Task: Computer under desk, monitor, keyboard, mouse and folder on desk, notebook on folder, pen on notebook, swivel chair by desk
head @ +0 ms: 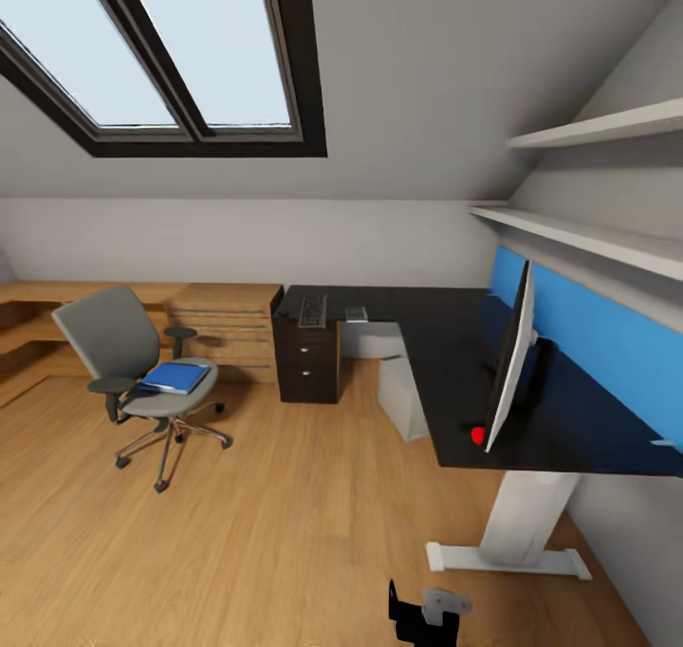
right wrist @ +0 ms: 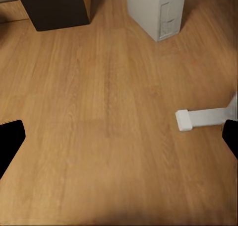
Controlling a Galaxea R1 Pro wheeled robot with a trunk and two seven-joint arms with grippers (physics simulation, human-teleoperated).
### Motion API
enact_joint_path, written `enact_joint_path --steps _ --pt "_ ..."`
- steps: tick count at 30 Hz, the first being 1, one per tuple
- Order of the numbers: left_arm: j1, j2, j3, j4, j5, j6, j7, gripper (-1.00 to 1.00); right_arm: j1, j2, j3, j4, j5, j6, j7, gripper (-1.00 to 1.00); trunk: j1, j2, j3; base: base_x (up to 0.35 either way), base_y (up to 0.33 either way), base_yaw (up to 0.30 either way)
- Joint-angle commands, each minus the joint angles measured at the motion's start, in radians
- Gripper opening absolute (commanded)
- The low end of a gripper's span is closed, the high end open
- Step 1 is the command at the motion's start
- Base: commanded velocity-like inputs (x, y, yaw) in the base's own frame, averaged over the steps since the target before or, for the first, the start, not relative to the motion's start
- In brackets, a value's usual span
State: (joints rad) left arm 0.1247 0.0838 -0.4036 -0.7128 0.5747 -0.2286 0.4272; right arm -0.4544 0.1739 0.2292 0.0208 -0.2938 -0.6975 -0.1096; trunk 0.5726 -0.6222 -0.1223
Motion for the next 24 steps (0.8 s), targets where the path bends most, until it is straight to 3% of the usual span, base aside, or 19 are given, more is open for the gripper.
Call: enact_joint_path --steps 1,6,14,24 --pt "0.0 0.001 -0.007 -0.002 0.01 -0.005 0.007 1.0 -0.001 0.001 0.009 0.002 -0.004 -0.003 -0.005 1.0 -0.004 0.006 0.002 -0.273 -0.247 0.0" --pt "0.0 0.0 -0.007 -0.002 -0.002 -0.004 0.007 1.0 -0.001 0.001 0.009 0.002 -0.005 -0.003 -0.005 1.0 -0.023 0.041 0.017 -0.257 -0.263 0.0" --pt "0.0 -0.002 -0.006 -0.001 -0.08 -0.003 0.01 1.0 -0.001 -0.002 0.009 0.002 -0.004 -0.004 -0.005 1.0 -0.054 0.097 0.045 -0.235 -0.282 -0.094" --pt "0.0 -0.002 -0.006 -0.001 -0.095 -0.002 0.01 1.0 -0.001 -0.009 0.009 0.002 -0.005 -0.004 -0.004 1.0 -0.092 0.167 0.079 -0.228 -0.287 -0.216"
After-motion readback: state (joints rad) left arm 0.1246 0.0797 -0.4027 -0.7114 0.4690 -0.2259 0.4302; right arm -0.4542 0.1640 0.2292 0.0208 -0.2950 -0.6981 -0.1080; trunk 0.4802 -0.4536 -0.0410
